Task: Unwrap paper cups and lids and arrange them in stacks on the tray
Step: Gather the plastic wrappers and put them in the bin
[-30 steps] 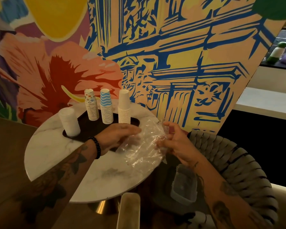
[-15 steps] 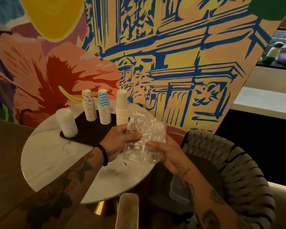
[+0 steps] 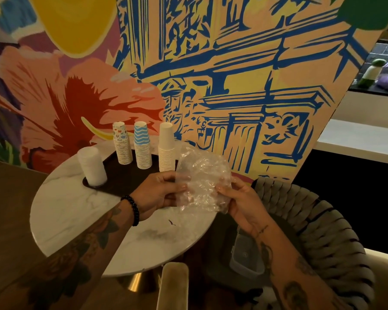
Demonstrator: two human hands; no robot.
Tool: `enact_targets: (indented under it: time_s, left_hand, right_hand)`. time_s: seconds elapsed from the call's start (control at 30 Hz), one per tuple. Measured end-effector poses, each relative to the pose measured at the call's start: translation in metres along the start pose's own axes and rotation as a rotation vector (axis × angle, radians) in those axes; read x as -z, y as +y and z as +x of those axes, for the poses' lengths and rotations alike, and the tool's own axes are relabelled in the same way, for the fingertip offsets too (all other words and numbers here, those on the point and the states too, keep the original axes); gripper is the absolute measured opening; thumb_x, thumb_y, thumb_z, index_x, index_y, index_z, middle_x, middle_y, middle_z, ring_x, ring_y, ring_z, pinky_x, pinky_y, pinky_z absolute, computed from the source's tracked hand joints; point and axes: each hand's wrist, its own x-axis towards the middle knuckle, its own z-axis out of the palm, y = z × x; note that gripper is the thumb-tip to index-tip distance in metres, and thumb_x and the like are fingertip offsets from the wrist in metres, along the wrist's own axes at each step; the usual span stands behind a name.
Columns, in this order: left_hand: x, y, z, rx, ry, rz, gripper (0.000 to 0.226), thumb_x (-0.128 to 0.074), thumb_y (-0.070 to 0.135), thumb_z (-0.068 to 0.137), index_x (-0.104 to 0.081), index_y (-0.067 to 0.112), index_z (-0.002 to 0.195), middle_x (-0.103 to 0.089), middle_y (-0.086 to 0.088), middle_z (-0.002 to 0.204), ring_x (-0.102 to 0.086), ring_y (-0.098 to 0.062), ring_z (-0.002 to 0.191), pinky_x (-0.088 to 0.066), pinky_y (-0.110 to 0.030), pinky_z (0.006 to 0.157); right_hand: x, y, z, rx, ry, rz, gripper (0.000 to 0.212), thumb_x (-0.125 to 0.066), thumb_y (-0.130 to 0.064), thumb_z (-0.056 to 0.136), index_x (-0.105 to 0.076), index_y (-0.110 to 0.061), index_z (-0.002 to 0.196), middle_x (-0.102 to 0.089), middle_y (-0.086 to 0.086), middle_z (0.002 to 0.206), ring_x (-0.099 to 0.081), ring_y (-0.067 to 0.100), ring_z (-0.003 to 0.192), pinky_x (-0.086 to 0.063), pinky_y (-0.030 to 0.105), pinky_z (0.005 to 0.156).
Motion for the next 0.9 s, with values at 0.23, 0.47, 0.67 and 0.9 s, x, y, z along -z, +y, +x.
enact_targets:
  time_s: [0.23, 0.47, 0.67, 0.9]
  left_hand:
    - [0.004, 0.0, 0.0, 0.053, 0.014, -0.13, 0.021, -0.054, -0.002, 0.095, -0.067, 0.004, 0.11, -0.074, -0.017, 0.103, -0.075, -0.025, 0.083, -0.061, -0.034, 0.062]
    - [-0.003, -0.002, -0.001, 0.067, 0.065, -0.172, 0.031, -0.042, -0.006, 0.096, -0.066, 0.004, 0.081, -0.069, -0.014, 0.089, -0.071, -0.024, 0.071, -0.06, -0.033, 0.056]
    - [-0.004, -0.006, 0.0, 0.134, 0.078, -0.225, 0.03, -0.045, 0.017, 0.098, -0.069, -0.001, 0.097, -0.069, -0.018, 0.107, -0.071, -0.029, 0.086, -0.061, -0.04, 0.066]
    - [-0.008, -0.005, -0.004, 0.192, -0.052, -0.015, 0.051, -0.073, 0.014, 0.085, -0.053, 0.023, 0.132, -0.063, -0.012, 0.123, -0.073, -0.033, 0.096, -0.061, -0.049, 0.074]
  right_hand:
    - [0.006, 0.0, -0.003, -0.041, -0.045, 0.051, 0.034, -0.044, 0.006, 0.098, -0.064, -0.007, 0.122, -0.073, 0.019, 0.113, -0.07, 0.033, 0.095, -0.054, 0.054, 0.091]
    - [0.003, 0.002, -0.009, -0.042, -0.039, 0.05, 0.029, -0.037, 0.006, 0.101, -0.065, 0.002, 0.097, -0.071, 0.016, 0.084, -0.071, 0.024, 0.065, -0.059, 0.033, 0.053]
    - [0.008, 0.003, -0.011, -0.074, -0.037, 0.013, 0.03, -0.035, 0.006, 0.1, -0.061, 0.005, 0.086, -0.068, 0.018, 0.083, -0.07, 0.026, 0.064, -0.059, 0.035, 0.053]
    - [0.008, 0.01, -0.006, -0.06, 0.056, -0.05, 0.027, -0.056, -0.021, 0.098, -0.066, 0.003, 0.092, -0.07, 0.014, 0.088, -0.068, 0.03, 0.084, -0.061, 0.05, 0.075]
